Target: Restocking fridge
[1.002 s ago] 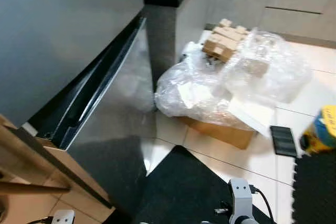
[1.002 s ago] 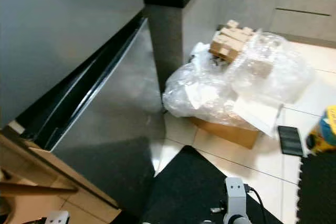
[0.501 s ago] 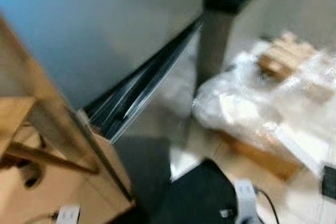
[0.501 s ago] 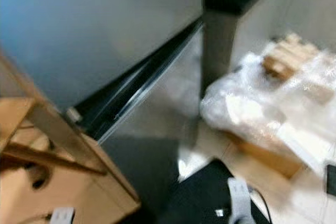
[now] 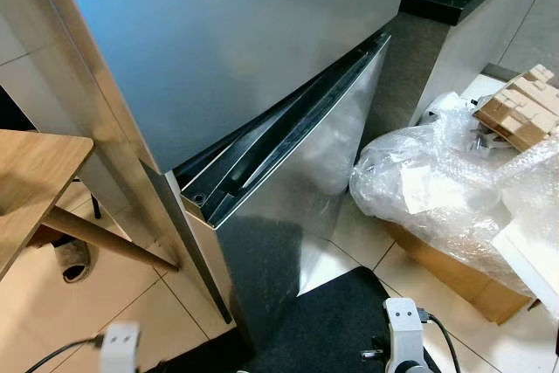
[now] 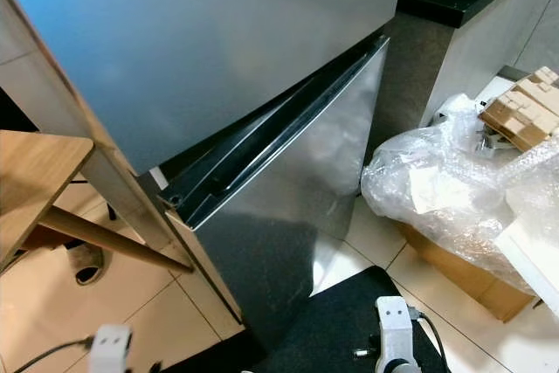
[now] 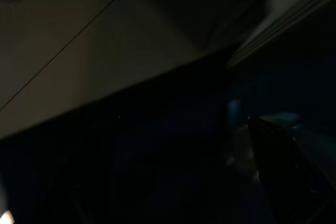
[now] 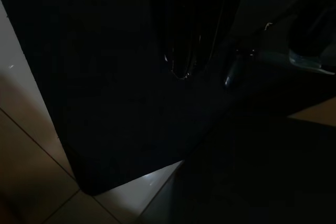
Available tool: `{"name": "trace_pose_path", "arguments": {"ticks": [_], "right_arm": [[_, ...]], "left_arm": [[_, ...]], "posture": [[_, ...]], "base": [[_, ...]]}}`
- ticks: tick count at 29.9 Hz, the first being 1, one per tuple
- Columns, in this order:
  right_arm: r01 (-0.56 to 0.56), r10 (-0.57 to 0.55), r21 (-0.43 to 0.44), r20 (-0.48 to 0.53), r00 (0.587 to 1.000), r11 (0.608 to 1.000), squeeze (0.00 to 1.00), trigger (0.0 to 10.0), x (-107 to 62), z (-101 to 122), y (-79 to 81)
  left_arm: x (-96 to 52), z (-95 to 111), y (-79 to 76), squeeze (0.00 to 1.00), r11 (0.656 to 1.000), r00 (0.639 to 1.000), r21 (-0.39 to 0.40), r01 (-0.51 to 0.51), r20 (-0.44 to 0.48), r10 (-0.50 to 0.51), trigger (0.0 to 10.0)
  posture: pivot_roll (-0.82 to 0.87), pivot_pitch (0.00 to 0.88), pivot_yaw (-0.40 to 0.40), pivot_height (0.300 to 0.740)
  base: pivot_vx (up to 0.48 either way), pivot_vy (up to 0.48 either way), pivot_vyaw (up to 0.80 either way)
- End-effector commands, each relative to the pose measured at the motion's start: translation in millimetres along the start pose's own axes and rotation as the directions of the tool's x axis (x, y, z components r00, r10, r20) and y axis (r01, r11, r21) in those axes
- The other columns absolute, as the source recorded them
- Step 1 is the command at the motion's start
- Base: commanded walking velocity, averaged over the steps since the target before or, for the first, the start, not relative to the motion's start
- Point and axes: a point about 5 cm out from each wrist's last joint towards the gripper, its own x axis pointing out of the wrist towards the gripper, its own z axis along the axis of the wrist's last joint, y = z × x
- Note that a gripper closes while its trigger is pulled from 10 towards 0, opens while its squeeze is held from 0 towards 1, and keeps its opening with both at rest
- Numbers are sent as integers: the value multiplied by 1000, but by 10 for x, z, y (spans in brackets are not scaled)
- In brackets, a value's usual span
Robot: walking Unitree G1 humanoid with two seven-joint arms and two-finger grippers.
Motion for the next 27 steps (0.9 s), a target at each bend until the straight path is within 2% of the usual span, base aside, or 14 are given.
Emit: {"name": "trace_pose_path", "arguments": {"ticks": [1, 5, 12, 15, 27], "right_arm": [[-3, 3, -4, -24, 1000, 1000, 0, 10000, -23, -75, 9], [-5, 5, -6, -24, 1000, 1000, 0, 10000, -19, -69, 11], [-5, 5, -12, -23, 1000, 1000, 0, 10000, -16, -60, 6], [-7, 7, -20, -22, 1000, 1000, 0, 10000, -14, -52, 4], [-31, 30, -59, -4, 1000, 998, 0, 10000, 16, 31, 20]], "left_arm": [[-33, -95, -40, 0, 1000, 1000, -4, -1, -24, 1, 10000], [-18, -79, -92, 0, 1000, 1000, -3, 11, -9, -11, 10000], [-21, -69, -92, 0, 1000, 1000, -1, 4, 5, -4, 10000], [-29, -65, -63, 0, 1000, 1000, -22, -19, 13, 19, 10000], [-70, -92, -6, 0, 999, 999, -16, -36, 20, 36, 10000]], "posture": [[-117, 144, 36, 725], [-119, 144, 35, 725], [-118, 143, 33, 725], [-117, 143, 31, 725], [-112, 141, 27, 725]], "base": [[0, -480, 0], [0, -480, 0], [0, -458, 0], [0, 0, 0], [0, 0, 0]]}}
